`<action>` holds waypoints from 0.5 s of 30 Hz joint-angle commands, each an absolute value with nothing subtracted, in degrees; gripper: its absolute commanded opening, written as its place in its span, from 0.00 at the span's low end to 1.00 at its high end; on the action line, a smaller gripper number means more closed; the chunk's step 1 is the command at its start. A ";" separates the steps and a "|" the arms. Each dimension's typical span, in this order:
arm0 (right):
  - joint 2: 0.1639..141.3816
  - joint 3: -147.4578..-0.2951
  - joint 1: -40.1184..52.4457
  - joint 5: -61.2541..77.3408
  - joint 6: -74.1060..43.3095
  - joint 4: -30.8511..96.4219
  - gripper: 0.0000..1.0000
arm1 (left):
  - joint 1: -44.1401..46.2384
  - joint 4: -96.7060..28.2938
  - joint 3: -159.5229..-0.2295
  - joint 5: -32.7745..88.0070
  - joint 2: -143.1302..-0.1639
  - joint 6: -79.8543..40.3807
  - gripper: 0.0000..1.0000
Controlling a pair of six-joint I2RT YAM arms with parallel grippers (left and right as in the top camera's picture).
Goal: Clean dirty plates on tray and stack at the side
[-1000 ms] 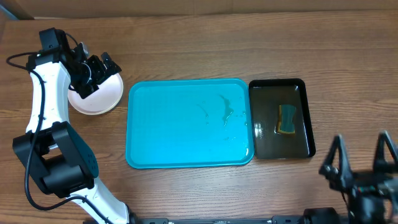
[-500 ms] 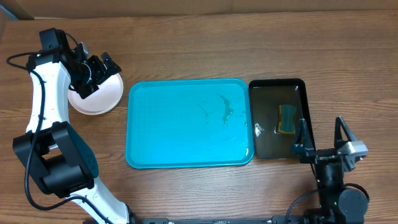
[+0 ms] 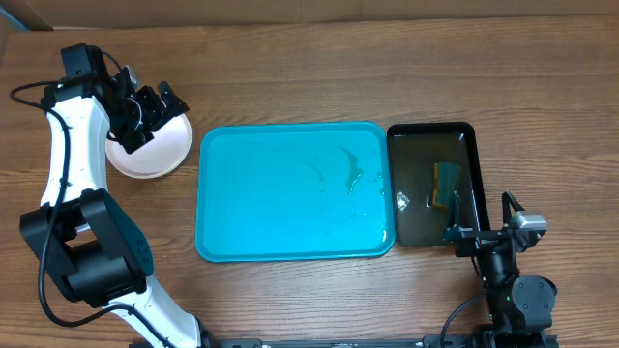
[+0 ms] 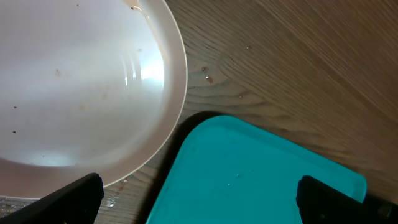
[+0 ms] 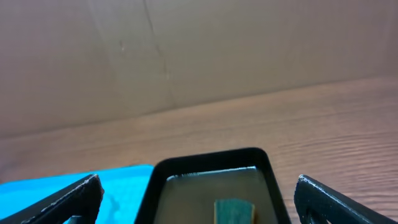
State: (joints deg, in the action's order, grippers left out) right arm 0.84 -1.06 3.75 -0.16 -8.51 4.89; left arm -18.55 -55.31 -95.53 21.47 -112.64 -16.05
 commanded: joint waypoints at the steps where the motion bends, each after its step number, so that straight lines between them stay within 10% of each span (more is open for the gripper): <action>1: 0.16 -0.45 3.51 0.14 -5.45 4.86 1.00 | -18.33 -55.46 -95.20 21.87 -111.26 -14.79 1.00; 15: 0.16 -0.45 3.51 0.14 -2.74 4.84 1.00 | -18.33 -55.44 -95.20 21.87 -111.26 -14.79 1.00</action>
